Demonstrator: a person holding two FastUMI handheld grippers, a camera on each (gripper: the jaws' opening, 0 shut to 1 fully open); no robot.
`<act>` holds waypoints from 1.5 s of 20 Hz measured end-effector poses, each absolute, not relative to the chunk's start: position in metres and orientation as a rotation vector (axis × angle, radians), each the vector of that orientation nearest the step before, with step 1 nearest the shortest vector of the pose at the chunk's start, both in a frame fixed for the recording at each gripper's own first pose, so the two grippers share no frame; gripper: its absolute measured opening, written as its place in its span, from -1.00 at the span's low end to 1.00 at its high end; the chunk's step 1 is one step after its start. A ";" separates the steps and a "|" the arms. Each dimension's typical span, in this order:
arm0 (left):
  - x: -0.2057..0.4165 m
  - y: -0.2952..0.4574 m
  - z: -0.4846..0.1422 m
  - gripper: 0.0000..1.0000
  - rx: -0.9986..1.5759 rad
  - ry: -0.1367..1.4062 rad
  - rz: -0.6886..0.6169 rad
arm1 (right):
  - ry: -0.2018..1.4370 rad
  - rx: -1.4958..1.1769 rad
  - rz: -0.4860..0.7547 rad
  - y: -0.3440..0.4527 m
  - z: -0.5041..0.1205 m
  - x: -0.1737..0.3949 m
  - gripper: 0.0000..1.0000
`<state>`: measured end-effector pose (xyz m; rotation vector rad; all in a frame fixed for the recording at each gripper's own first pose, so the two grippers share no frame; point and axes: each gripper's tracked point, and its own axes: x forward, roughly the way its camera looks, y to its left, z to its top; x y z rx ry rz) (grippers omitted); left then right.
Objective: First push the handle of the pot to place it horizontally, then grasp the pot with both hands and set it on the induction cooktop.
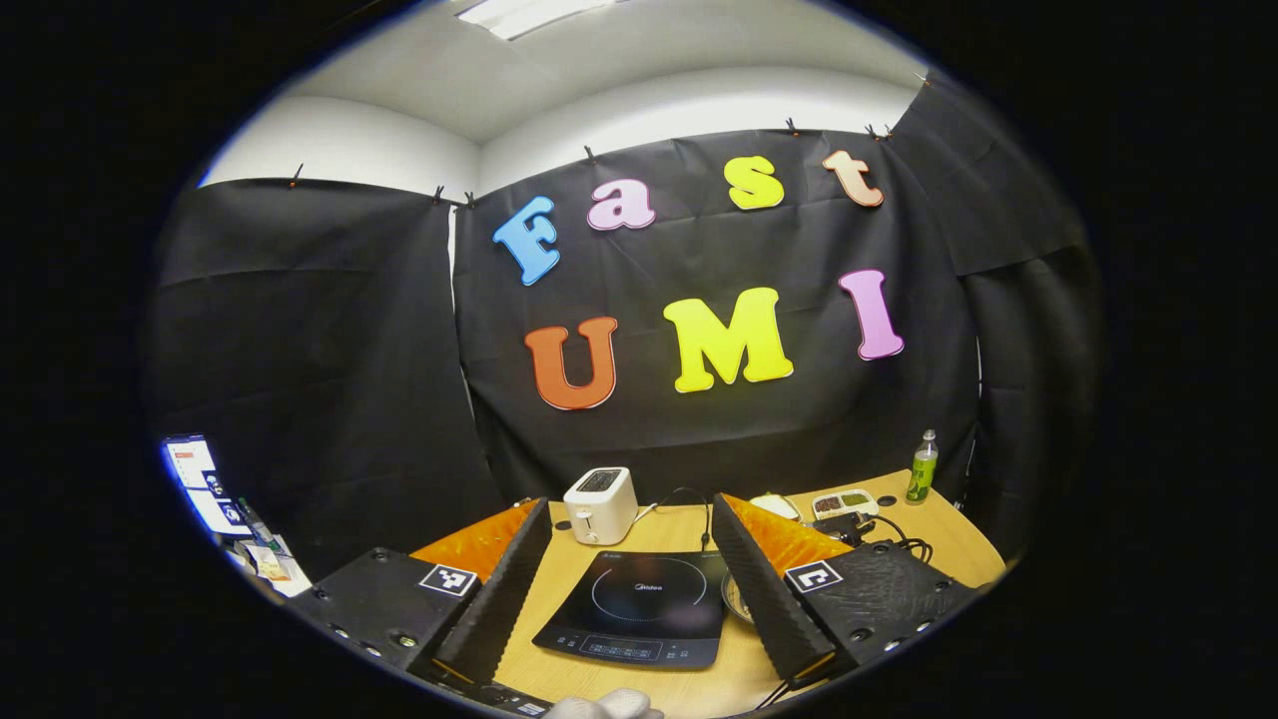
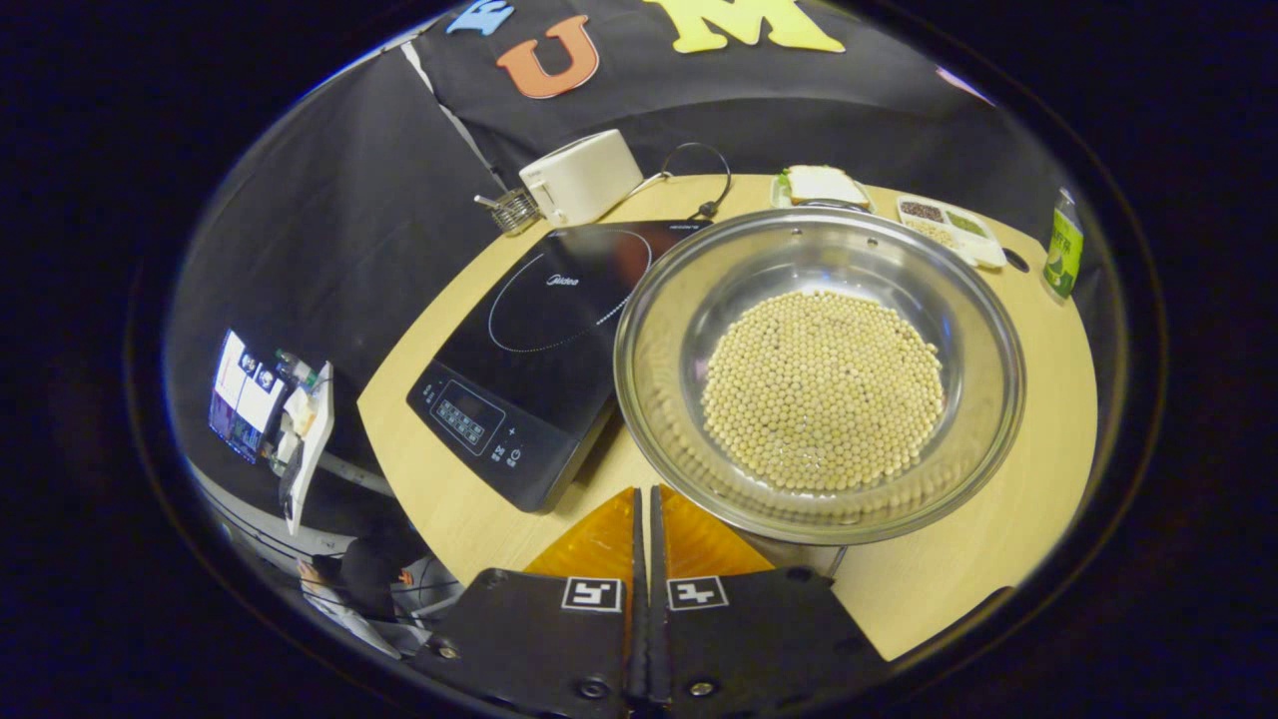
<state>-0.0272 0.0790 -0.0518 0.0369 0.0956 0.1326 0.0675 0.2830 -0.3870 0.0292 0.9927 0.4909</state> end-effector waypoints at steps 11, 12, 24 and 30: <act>-0.020 0.071 -0.062 0.93 0.017 0.106 0.127 | 1.020 -0.002 0.408 0.224 -0.394 0.055 -0.93; -0.019 0.072 -0.063 0.92 0.020 0.106 0.128 | 1.023 -0.003 0.383 0.214 -0.396 0.056 -0.92; -0.010 0.067 -0.074 0.92 -0.012 0.098 0.140 | 1.014 0.005 0.219 0.123 -0.391 0.072 -0.92; -0.009 0.060 -0.079 0.92 -0.028 0.105 0.132 | 1.005 -0.034 0.184 0.095 -0.389 0.076 -0.93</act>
